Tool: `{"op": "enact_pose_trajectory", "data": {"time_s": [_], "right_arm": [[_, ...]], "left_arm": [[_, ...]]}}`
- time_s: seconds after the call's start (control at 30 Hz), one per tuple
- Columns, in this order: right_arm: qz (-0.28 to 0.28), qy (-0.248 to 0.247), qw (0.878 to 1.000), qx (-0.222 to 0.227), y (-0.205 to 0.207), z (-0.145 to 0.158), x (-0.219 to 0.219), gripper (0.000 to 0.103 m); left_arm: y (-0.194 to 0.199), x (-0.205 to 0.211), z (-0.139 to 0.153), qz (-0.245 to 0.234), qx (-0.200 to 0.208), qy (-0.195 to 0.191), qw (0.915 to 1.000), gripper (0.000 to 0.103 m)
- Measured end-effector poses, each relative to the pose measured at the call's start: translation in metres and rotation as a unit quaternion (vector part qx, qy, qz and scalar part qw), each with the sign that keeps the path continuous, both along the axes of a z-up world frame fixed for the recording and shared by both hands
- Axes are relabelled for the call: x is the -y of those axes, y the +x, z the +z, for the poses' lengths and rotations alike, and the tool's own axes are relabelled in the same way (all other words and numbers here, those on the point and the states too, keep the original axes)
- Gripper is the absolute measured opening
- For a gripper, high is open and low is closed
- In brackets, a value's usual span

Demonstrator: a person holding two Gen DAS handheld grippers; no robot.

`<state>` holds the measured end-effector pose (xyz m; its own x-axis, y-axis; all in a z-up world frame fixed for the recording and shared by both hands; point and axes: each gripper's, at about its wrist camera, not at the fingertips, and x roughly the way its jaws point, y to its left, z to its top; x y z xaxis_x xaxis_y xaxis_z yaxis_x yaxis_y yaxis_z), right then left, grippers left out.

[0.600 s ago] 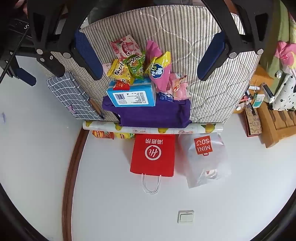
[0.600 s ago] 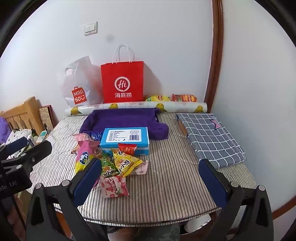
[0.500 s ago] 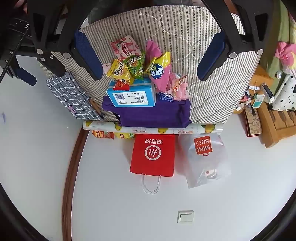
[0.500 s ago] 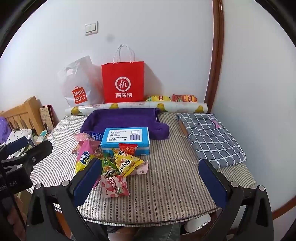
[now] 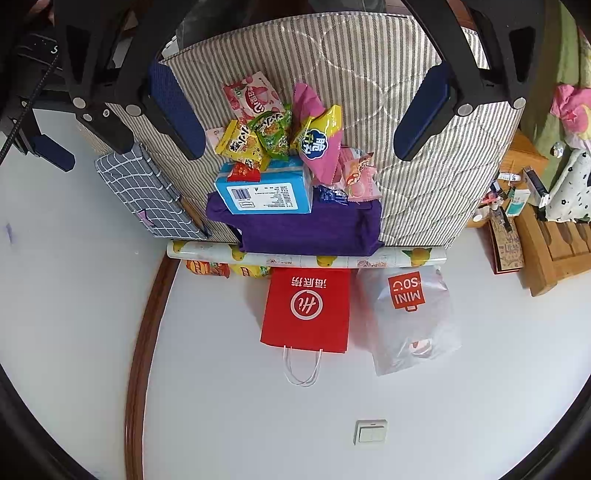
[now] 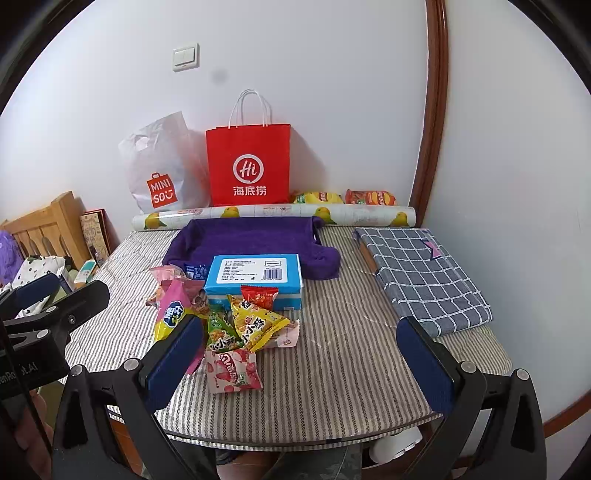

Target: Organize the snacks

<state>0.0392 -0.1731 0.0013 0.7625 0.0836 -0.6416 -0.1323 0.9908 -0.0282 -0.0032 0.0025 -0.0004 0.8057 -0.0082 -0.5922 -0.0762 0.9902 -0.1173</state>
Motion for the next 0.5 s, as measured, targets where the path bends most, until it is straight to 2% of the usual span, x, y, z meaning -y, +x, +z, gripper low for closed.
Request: {"op": "enact_pose_trajectory", "data": {"time_s": [0.5], "right_arm": [[-0.002, 0.001, 1.0, 0.001, -0.0021, -0.0006, 0.0016, 0.103]], "left_arm": [[-0.0004, 0.0071, -0.0031, -0.001, -0.005, 0.004, 1.0, 0.103]]}}
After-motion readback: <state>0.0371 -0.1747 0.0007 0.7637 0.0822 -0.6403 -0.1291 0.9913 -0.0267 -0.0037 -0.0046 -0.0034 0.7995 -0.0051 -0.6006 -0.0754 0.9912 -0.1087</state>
